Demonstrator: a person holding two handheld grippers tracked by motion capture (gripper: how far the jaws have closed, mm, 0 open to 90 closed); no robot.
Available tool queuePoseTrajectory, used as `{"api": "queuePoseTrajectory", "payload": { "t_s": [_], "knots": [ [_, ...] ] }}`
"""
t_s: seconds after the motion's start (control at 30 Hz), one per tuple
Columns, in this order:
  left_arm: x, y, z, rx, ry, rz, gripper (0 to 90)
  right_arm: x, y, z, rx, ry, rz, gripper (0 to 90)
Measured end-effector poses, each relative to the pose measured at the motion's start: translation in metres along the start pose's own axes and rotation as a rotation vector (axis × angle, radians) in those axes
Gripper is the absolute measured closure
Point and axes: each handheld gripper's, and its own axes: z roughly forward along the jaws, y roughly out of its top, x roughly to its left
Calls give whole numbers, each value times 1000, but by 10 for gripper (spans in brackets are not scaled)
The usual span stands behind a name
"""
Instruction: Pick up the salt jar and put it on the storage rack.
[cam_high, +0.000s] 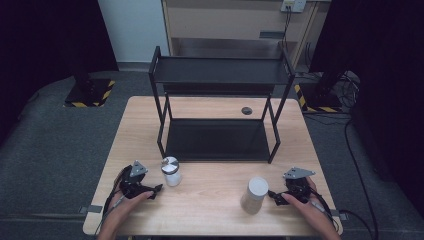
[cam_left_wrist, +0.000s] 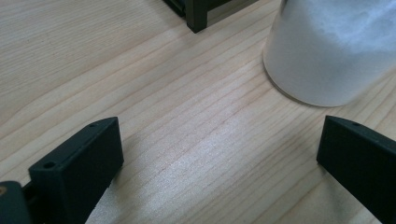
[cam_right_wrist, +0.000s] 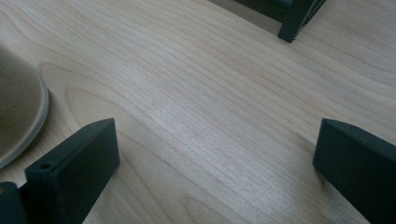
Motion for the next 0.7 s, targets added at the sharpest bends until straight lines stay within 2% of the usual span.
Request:
{"api": "queuePoseTrajectory", "payload": {
  "t_s": [0.47,0.7],
  "knots": [
    [1,0,0,-1,-4,2,0,0,0,0,0,-1,0,13],
    [1,1,-1,3,-18,18,0,1,0,0,0,-3,2,13]
  ]
}}
